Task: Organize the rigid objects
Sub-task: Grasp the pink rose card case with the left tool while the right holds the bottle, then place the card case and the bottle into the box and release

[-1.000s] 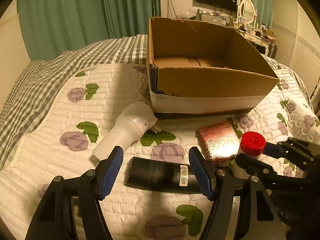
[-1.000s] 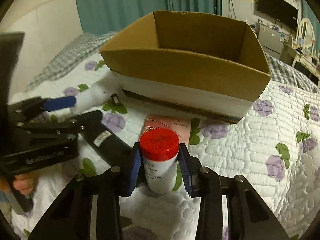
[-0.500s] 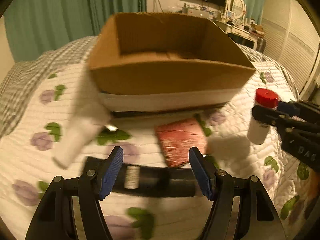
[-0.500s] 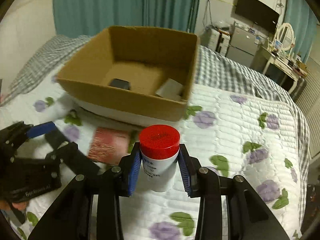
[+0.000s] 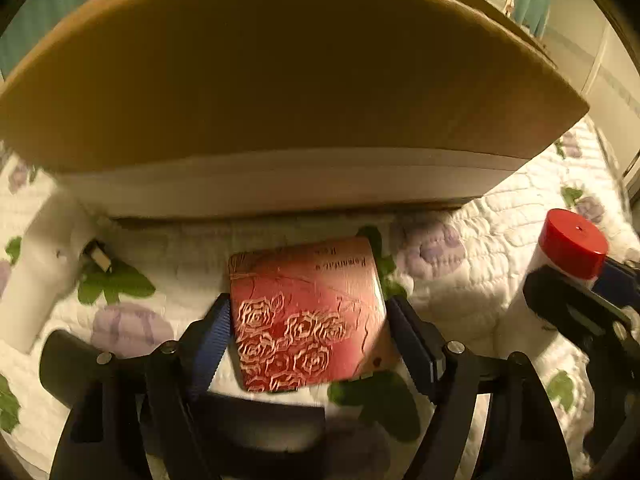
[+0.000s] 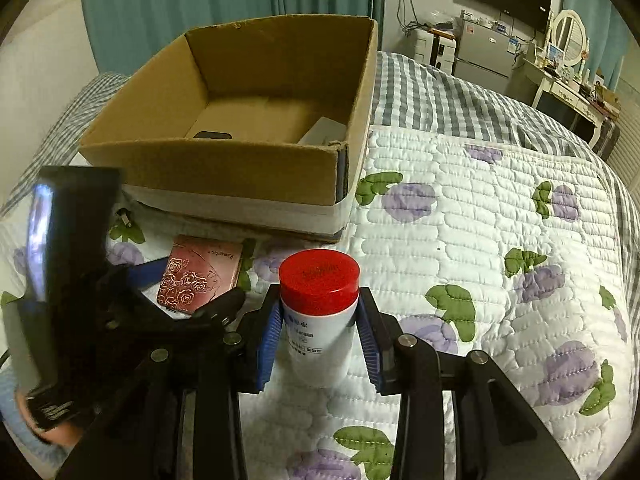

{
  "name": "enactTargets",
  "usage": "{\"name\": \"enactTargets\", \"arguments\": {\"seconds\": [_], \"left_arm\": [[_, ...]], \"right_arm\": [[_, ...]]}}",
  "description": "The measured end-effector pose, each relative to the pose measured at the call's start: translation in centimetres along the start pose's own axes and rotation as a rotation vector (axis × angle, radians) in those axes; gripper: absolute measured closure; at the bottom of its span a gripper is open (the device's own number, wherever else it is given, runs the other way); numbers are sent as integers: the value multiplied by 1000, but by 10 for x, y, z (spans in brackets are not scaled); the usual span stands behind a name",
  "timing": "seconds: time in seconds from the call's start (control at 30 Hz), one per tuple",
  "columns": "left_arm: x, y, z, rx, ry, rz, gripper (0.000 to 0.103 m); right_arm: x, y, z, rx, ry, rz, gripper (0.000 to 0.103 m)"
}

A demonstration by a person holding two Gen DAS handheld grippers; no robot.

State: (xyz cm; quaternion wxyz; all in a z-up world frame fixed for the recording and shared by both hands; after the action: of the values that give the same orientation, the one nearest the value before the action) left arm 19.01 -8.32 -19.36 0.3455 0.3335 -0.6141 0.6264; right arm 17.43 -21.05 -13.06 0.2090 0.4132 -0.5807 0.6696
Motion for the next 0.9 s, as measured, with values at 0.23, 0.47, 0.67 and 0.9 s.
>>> {"name": "enactTargets", "arguments": {"seconds": [0.23, 0.47, 0.67, 0.9], "left_arm": [[10, 6, -6, -1, 27, 40, 28], [66, 24, -17, 4, 83, 114, 31], [130, 26, -41, 74, 103, 225, 31], [193, -8, -51, 72, 95, 372, 31]], "right_arm": [[-1, 1, -1, 6, 12, 11, 67], [27, 4, -8, 12, 11, 64, 67], [71, -3, -15, 0, -12, 134, 67], [124, -30, -25, 41, -24, 243, 67]]}}
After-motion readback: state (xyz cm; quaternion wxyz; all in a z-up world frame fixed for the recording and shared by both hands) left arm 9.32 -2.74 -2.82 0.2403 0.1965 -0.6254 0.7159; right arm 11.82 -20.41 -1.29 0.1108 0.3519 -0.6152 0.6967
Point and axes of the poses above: each gripper's, at about its wrist camera, not at the fingertips, and x roughly against the way its jaws point, z to its right, y to its underside, the point moved 1 cm from there along -x, roughly the way its jaws point, and after that the axes turned 2 degrees about z, right-handed, at the moved point
